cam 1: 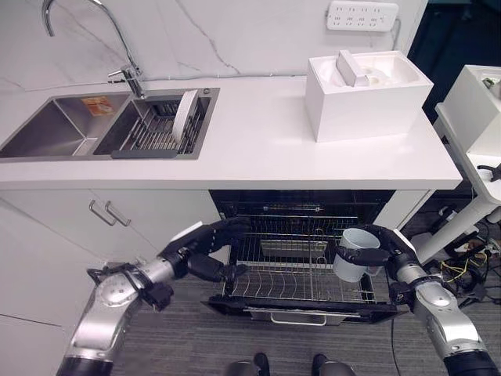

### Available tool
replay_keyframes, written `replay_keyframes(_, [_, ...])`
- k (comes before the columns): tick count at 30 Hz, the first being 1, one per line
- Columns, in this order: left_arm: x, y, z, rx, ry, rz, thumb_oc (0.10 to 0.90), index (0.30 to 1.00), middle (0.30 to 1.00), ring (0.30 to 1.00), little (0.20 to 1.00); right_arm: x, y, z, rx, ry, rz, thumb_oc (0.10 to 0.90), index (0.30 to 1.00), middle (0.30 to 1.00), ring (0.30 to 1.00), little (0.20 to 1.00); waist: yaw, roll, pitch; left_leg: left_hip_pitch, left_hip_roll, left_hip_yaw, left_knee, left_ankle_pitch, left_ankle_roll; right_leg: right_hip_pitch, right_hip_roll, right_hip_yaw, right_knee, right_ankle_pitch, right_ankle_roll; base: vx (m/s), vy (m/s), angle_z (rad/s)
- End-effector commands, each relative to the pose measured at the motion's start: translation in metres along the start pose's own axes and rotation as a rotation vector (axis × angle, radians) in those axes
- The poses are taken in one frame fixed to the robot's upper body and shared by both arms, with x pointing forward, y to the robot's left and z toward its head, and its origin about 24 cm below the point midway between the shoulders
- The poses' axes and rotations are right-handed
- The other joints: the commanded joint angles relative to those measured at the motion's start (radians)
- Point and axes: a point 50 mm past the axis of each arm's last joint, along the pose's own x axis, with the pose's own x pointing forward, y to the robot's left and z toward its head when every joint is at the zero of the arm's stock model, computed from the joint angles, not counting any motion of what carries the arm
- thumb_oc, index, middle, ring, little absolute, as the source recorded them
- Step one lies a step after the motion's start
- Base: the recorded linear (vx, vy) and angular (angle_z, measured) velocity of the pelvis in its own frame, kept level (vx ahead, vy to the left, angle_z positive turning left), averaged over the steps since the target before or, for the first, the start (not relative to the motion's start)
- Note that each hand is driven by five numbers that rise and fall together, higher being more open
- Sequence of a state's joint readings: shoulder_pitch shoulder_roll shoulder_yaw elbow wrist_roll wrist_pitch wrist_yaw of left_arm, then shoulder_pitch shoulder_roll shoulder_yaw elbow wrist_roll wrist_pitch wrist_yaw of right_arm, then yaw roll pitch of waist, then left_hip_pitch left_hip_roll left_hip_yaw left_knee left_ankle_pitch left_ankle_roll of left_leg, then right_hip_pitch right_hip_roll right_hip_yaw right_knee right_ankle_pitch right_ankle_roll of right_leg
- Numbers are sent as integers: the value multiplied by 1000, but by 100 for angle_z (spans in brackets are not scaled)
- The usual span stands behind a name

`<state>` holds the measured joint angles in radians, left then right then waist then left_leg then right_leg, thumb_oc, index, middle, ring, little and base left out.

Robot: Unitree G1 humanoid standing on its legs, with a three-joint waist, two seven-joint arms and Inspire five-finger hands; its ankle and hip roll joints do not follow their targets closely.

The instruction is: Place the dishes in the dishwasher.

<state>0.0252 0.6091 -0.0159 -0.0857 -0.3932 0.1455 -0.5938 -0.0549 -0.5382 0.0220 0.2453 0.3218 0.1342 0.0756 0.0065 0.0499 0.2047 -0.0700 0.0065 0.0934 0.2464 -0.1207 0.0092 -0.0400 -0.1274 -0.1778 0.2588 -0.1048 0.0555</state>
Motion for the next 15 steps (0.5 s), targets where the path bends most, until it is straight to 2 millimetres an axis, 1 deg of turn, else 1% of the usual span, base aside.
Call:
replay_keyframes(1, [4,0,60,9,-339,-26,800,900,900,900,900,10,-17,56,-24,-243,-84,400,300,300,300,300,5,-7,-36,23,136,47,54,-105,-65,3,-48,-33,41,-134,55,10,-40,11])
replay_keyframes(2, [4,0,60,9,-339,-26,800,900,900,900,900,10,-17,56,-24,-243,-84,400,300,300,300,300,5,-7,-36,23,136,47,54,-105,-65,3,-48,-33,41,-134,55,4,-65,10])
replay_keyframes(3, [6,-5,58,-49,-364,-28,800,900,900,900,900,11,-22,49,-25,-216,-115,400,300,300,300,300,12,-13,-35,21,137,44,54,-102,-67,3,-48,-37,41,-134,53,2,-69,8])
replay_keyframes(5, [7,-7,56,-74,-371,-33,800,900,900,900,900,13,-27,47,-17,-198,-136,400,300,300,300,300,18,-16,-32,20,140,43,54,-100,-69,4,-48,-40,41,-133,52,-1,-97,11])
replay_keyframes(6, [9,-9,55,-113,-380,-48,800,900,900,900,900,15,-30,45,18,-183,-139,400,300,300,300,300,24,-18,-30,19,141,41,54,-98,-70,5,-47,-43,41,-132,51,-5,-103,11])
replay_keyframes(7, [10,-11,53,-136,-376,-59,800,900,900,900,900,17,-32,44,14,-177,-147,400,300,300,300,300,28,-20,-28,17,141,39,54,-98,-70,5,-47,-44,41,-132,50,-5,-100,3])
replay_keyframes(11, [11,-13,49,-157,-373,-60,800,900,900,900,900,22,-40,44,-3,-144,-179,400,300,300,300,300,41,-21,-28,15,144,38,54,-92,-73,6,-46,-48,41,-131,47,9,-58,2])
replay_keyframes(15, [11,-16,50,-169,-387,-65,800,900,900,900,900,26,-49,42,-20,-105,-211,400,300,300,300,300,52,-18,-26,14,148,36,54,-87,-76,10,-43,-51,41,-133,42,15,-44,2])
